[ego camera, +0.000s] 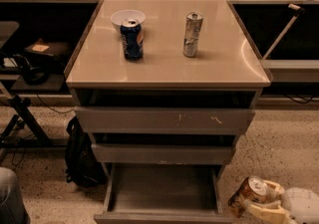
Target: Place orange can into bottom drawer
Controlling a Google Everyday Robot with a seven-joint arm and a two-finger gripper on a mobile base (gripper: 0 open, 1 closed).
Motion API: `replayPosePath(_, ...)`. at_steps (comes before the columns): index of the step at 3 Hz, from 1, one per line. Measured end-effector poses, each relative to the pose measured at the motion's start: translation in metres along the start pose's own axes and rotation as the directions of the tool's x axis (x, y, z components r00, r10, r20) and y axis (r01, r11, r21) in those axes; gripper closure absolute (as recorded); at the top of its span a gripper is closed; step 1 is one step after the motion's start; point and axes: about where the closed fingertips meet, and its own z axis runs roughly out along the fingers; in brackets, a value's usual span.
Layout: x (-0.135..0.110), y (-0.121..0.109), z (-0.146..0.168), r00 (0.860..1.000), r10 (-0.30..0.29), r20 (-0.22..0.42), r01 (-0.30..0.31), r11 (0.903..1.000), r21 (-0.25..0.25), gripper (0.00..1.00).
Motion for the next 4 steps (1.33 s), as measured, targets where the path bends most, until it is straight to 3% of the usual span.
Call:
replayPosePath(1,0.013,-0.022,0.027,0.983,-0.154,0.102,0.140,0.9814,0.131,1.00)
replayPosePath(2,0.006,-0.042,0.038,0.964,-0.250,0.090,0.229,0.9538,0.194,1.00)
replayPosePath(3,0.008,-0.042,0.036,0.966,-0.246,0.084,0.226,0.9542,0.196,1.00)
replayPosePath(4,0.033,-0.048,0.060,0.955,-0.296,-0.007,0.293,0.9412,0.168,1.00)
